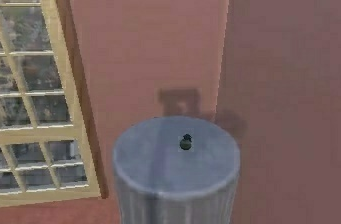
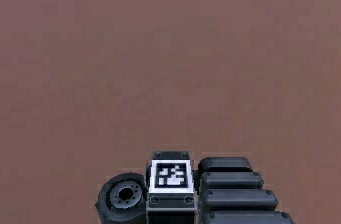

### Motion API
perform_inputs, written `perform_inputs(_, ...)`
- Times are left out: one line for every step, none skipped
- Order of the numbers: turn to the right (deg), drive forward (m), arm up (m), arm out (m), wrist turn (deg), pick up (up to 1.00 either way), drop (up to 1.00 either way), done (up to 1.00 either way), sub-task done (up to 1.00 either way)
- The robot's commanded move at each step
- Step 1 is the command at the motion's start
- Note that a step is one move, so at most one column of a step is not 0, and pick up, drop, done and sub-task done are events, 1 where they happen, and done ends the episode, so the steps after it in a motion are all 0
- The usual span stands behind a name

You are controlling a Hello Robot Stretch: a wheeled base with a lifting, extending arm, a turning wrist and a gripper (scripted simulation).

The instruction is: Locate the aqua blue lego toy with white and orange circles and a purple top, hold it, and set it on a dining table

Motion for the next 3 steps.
perform_inputs(-6.0, 0.00, 0.00, 0.00, 0.0, 0.00, 0.00, 0.00, 0.00)
perform_inputs(0.0, 0.30, 0.00, 0.00, 0.0, 0.00, 0.00, 0.00, 0.00)
perform_inputs(18.0, 0.00, 0.00, 0.00, 0.0, 0.00, 0.00, 0.00, 0.00)
